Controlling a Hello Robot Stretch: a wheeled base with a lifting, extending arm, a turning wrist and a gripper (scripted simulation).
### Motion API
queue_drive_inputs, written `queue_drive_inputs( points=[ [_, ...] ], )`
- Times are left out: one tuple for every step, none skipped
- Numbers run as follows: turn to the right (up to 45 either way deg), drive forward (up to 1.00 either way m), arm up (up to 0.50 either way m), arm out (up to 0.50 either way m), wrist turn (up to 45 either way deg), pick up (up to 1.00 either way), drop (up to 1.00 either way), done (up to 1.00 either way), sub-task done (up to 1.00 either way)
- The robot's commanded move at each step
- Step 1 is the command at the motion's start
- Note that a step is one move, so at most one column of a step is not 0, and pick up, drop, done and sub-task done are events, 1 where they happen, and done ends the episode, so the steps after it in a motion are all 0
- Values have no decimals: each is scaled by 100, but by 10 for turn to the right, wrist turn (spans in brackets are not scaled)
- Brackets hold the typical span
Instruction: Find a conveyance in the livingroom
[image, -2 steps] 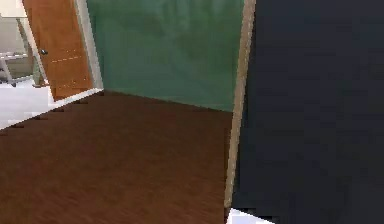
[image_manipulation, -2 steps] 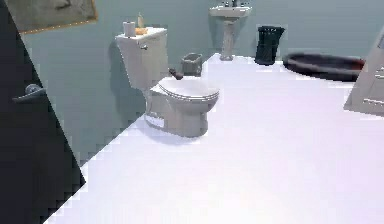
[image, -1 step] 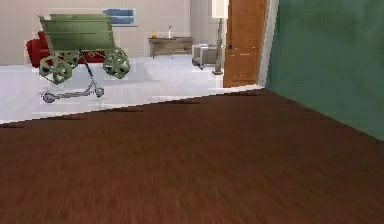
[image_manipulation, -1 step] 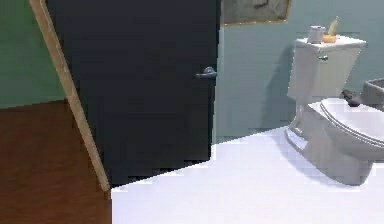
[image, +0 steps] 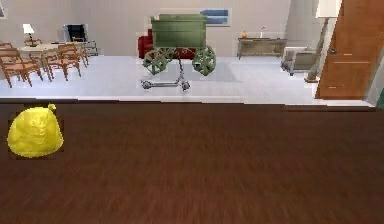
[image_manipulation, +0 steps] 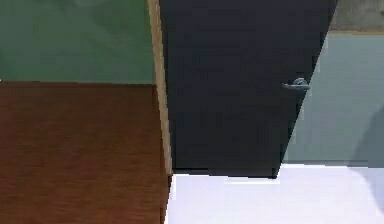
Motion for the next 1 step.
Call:
queue_drive_inputs(
  points=[
    [0,100,0,0,0,0,0,0,0]
  ],
)
